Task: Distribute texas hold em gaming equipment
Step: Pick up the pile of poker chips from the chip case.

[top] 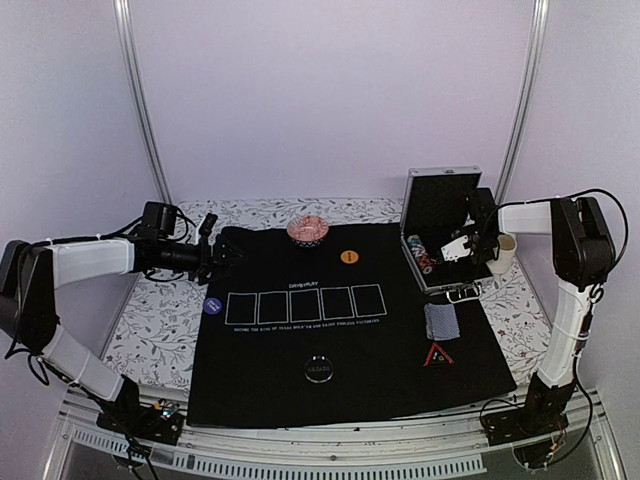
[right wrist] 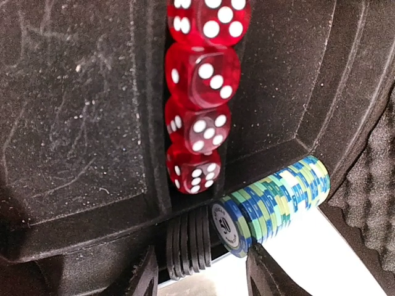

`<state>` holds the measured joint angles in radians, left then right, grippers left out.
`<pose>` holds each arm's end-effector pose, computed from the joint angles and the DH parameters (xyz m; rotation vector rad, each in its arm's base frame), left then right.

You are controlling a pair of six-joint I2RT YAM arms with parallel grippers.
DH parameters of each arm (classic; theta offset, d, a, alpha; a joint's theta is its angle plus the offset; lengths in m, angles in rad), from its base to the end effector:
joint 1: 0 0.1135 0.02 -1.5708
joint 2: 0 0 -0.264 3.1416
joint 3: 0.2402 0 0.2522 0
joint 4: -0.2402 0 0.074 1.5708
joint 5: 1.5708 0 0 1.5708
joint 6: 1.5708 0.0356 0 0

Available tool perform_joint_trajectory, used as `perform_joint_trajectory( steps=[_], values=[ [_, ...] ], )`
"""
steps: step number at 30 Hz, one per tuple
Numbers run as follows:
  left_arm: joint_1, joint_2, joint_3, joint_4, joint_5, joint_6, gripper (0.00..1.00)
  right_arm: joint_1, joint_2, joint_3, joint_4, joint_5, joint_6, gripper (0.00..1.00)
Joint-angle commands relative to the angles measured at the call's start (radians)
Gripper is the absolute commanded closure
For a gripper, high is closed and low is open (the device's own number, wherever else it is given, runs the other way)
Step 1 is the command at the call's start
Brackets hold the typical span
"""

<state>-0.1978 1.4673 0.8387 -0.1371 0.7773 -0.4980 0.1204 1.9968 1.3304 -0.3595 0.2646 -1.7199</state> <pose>0.2871 -0.0830 0.2117 0.0538 2.3873 -1.2471 0.4130 0.0406 0.1570 -2.1887 1.7984 -0.8298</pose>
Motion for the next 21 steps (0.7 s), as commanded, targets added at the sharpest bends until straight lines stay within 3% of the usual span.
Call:
perform_joint_trajectory(
  steps=[1,9,21],
  values=[
    [0.005,0.002,0.020,-0.002,0.011,0.009,0.02,-0.016,0.063,-0.022,-0.076,0.036,0.011,0.49],
    [0.005,0.002,0.021,-0.002,0.019,0.010,0.02,-0.016,0.023,-0.031,-0.065,0.022,0.008,0.42],
    [0.006,0.002,0.022,-0.002,0.020,0.009,0.02,-0.015,-0.033,-0.086,-0.050,0.002,0.000,0.44]
  ],
)
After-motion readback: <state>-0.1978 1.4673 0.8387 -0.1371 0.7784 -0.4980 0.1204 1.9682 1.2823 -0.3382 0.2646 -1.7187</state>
